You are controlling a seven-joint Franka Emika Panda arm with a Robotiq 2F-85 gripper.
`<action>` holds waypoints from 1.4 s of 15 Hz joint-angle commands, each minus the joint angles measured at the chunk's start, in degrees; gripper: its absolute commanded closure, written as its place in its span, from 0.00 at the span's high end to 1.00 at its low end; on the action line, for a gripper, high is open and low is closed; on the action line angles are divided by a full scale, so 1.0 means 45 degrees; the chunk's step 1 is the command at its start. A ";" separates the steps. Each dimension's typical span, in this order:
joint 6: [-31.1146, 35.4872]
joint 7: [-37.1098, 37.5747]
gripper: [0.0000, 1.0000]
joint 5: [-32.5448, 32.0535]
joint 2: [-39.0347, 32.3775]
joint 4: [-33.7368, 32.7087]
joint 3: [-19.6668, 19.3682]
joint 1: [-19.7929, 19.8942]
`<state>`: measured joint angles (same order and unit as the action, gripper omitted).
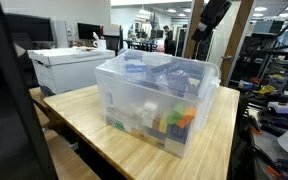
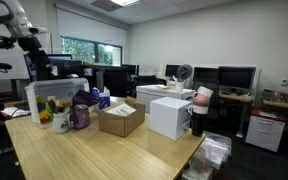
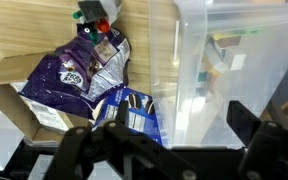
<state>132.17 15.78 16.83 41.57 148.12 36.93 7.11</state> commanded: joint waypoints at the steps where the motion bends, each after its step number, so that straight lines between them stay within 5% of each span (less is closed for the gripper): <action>1: -0.1528 0.0599 1.00 -0.1714 -0.0796 -0.1115 -0.1153 -0.1216; 8: -0.4228 0.1400 1.00 -0.4265 -0.2311 -0.2724 -0.1190 -0.1884; 21: -0.4507 0.2785 1.00 -0.5698 -0.5662 -0.4560 -0.1639 -0.2857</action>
<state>114.10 24.22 -5.16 20.80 130.73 30.73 -4.13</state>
